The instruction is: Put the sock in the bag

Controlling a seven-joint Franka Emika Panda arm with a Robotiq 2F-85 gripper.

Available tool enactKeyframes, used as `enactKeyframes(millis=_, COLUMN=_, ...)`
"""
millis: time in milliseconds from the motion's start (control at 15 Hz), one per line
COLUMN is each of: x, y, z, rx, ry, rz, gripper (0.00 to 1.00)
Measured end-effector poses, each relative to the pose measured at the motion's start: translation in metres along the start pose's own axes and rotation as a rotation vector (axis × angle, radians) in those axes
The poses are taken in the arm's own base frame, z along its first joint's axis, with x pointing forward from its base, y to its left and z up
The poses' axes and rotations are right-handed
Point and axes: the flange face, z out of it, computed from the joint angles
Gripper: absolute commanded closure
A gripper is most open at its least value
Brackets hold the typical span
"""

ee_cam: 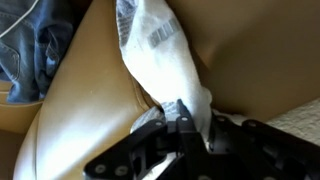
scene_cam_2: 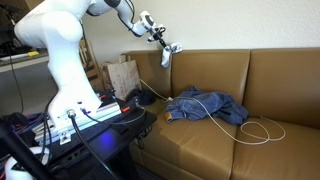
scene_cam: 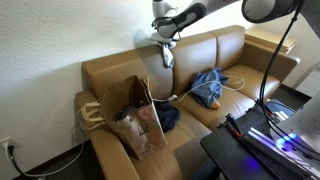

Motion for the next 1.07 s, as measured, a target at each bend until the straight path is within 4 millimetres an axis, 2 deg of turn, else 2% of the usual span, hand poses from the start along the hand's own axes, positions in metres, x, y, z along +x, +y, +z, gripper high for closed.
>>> enactKeyframes(millis=133, x=0.004, y=0.002, z=0.001, rx=0.039, ry=-0.094, rz=0.036, gripper=0.98)
enactKeyframes(millis=333, x=0.025, y=0.012, z=0.003, rx=0.120, ry=-0.227, rz=0.059, gripper=0.97)
enactKeyframes(millis=467, x=0.042, y=0.017, z=-0.010, rx=0.195, ry=-0.297, rz=0.050, gripper=0.97)
enactKeyframes(millis=600, x=0.051, y=0.017, z=-0.040, rx=0.282, ry=-0.358, rz=0.016, gripper=0.97)
enactKeyframes(millis=733, x=0.047, y=0.014, z=-0.079, rx=0.355, ry=-0.414, rz=-0.045, gripper=0.97)
enactKeyframes(millis=933, x=0.023, y=0.017, z=-0.136, rx=0.402, ry=-0.501, rz=-0.179, gripper=0.97)
enactKeyframes(millis=1067, x=0.000, y=0.025, z=-0.167, rx=0.414, ry=-0.536, rz=-0.289, gripper=0.97)
